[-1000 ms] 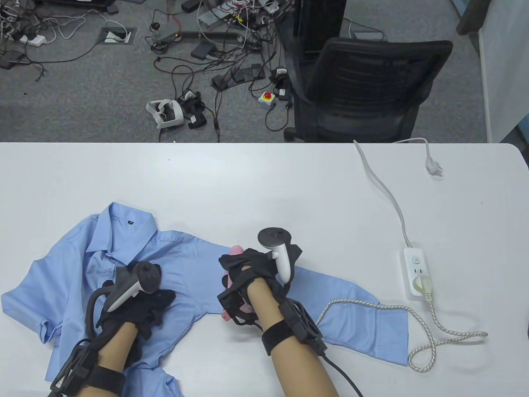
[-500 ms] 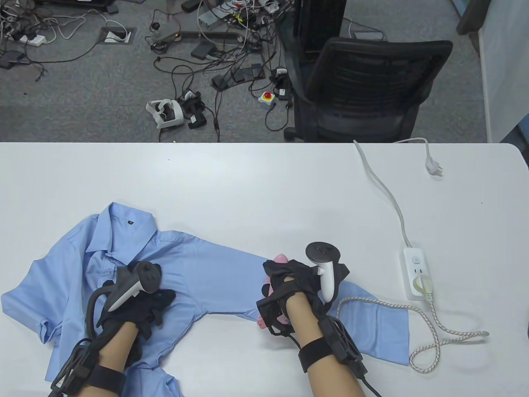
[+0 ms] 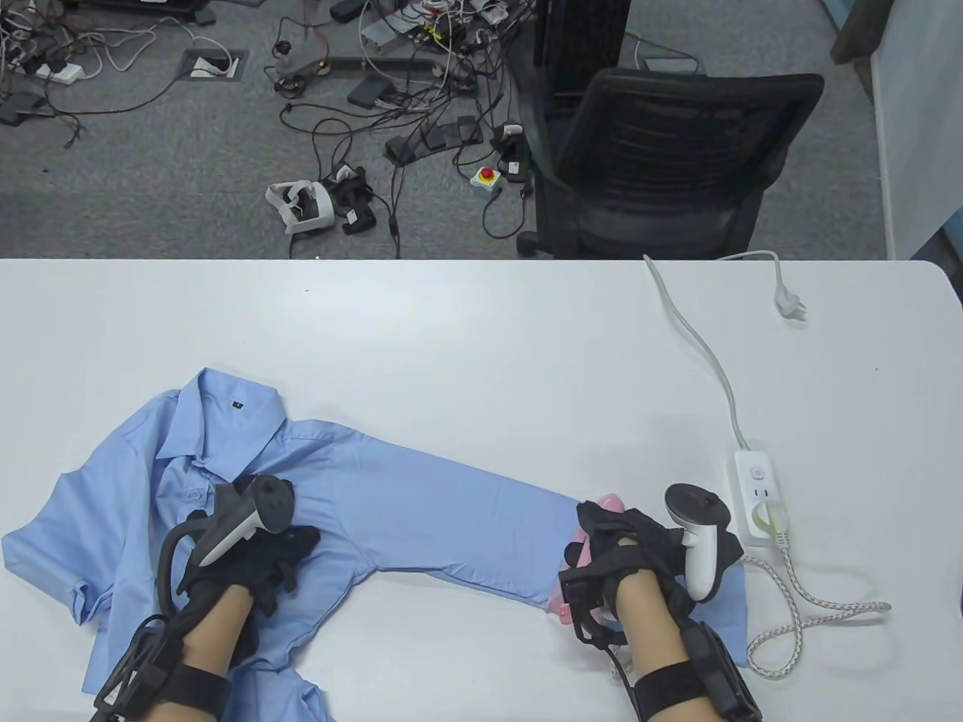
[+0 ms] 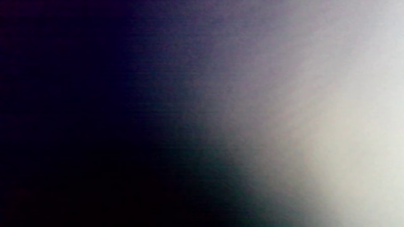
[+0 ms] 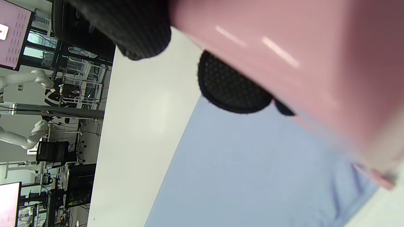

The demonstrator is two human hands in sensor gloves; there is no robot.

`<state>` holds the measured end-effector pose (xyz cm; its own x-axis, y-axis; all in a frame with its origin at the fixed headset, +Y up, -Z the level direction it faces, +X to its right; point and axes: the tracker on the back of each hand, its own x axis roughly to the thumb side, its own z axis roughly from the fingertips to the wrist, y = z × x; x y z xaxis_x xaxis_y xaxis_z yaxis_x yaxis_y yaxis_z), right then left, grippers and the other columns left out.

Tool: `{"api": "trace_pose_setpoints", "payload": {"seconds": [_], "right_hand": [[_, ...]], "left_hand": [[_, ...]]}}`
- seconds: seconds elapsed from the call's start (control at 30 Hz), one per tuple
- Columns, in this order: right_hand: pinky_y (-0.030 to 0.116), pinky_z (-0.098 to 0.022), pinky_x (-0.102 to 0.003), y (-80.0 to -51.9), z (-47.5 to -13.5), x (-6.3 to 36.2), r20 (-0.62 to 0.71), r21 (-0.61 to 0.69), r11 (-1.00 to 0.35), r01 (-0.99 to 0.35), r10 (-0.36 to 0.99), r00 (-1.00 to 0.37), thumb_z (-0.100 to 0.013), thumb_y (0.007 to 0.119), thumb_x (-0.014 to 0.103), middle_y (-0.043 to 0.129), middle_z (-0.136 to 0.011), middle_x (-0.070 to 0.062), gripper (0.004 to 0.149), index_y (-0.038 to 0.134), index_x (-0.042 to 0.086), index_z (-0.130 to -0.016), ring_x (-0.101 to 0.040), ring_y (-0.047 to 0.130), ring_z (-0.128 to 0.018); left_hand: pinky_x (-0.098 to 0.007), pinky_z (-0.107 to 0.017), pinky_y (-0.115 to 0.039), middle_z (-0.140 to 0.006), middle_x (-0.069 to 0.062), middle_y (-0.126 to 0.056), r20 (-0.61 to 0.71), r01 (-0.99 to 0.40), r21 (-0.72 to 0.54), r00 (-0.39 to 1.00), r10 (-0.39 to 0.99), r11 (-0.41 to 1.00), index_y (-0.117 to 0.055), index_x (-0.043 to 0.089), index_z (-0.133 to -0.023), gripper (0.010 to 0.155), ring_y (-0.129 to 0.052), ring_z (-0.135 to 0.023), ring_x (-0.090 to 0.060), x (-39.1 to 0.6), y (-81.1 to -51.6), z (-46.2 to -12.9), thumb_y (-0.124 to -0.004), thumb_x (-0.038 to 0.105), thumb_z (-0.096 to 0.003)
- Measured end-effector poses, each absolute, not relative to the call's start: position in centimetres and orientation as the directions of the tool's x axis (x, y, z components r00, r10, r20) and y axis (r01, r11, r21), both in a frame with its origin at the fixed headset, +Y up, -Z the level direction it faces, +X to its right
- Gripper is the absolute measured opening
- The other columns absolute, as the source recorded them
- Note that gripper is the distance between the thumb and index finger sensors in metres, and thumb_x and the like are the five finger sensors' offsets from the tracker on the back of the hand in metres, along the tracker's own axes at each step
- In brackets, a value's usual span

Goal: Iron long-sleeve shirt with electric iron on table

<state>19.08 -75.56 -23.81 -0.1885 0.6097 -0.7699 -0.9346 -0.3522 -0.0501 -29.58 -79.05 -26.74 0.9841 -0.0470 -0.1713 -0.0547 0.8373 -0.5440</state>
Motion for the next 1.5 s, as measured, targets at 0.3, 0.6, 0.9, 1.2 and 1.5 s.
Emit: {"api": "trace_pose_setpoints", "payload": {"seconds": [0.3,0.6,0.9,1.2,1.5], "right_hand": [[0.097,-0.033,-0.03,-75.0,-21.9,22.9,-0.749,-0.108,-0.44,-0.891,0.626,-0.218,-0.039,0.076,0.048,0.073,-0.06,-0.011,0.062,0.059,0.003,-0.078,-0.01,0.104,-0.041],[0.097,-0.032,-0.03,-74.5,-20.0,26.9,-0.766,-0.13,-0.469,-0.873,0.607,-0.212,-0.039,0.075,0.048,0.074,-0.059,-0.012,0.062,0.06,0.002,-0.078,-0.01,0.104,-0.039],[0.097,-0.032,-0.03,-74.2,-19.2,29.6,-0.778,-0.134,-0.502,-0.855,0.587,-0.222,-0.039,0.075,0.048,0.074,-0.06,-0.011,0.062,0.061,0.003,-0.079,-0.011,0.103,-0.04],[0.095,-0.034,-0.032,-69.0,-22.5,26.5,-0.63,-0.155,-0.299,-0.942,0.764,-0.139,-0.039,0.075,0.047,0.072,-0.061,-0.012,0.063,0.058,0.002,-0.079,-0.012,0.102,-0.041],[0.093,-0.041,-0.035,-62.9,-27.9,13.3,-0.478,0.121,-0.282,-0.952,0.824,-0.305,-0.04,0.074,0.045,0.068,-0.065,-0.014,0.063,0.054,0.002,-0.082,-0.015,0.099,-0.049]], "left_hand": [[-0.066,-0.074,-0.018,-0.12,-0.002,-0.009,-0.18,-0.056,-0.541,0.982,-0.05,0.839,-0.019,0.041,-0.107,0.075,-0.012,-0.11,-0.028,-29.6,-79.1,-26.7,-0.054,0.074,-0.0484],[-0.066,-0.074,-0.019,-0.12,-0.002,-0.01,-0.192,-0.052,-0.541,0.979,-0.063,0.839,-0.02,0.041,-0.107,0.075,-0.013,-0.11,-0.029,-29.7,-78.9,-26.8,-0.054,0.074,-0.0483],[-0.066,-0.074,-0.02,-0.12,-0.003,-0.012,-0.203,-0.057,-0.537,0.977,-0.063,0.842,-0.021,0.041,-0.107,0.076,-0.015,-0.11,-0.029,-29.9,-78.9,-26.9,-0.055,0.074,-0.0484],[-0.066,-0.073,-0.019,-0.12,-0.003,-0.01,-0.196,-0.066,-0.539,0.979,-0.049,0.84,-0.02,0.04,-0.107,0.076,-0.013,-0.11,-0.03,-30.0,-78.9,-26.9,-0.055,0.074,-0.0484],[-0.066,-0.073,-0.019,-0.12,-0.004,-0.01,-0.193,-0.065,-0.54,0.98,-0.049,0.839,-0.019,0.04,-0.107,0.076,-0.013,-0.11,-0.03,-30.0,-78.9,-26.8,-0.055,0.073,-0.0486]]}}
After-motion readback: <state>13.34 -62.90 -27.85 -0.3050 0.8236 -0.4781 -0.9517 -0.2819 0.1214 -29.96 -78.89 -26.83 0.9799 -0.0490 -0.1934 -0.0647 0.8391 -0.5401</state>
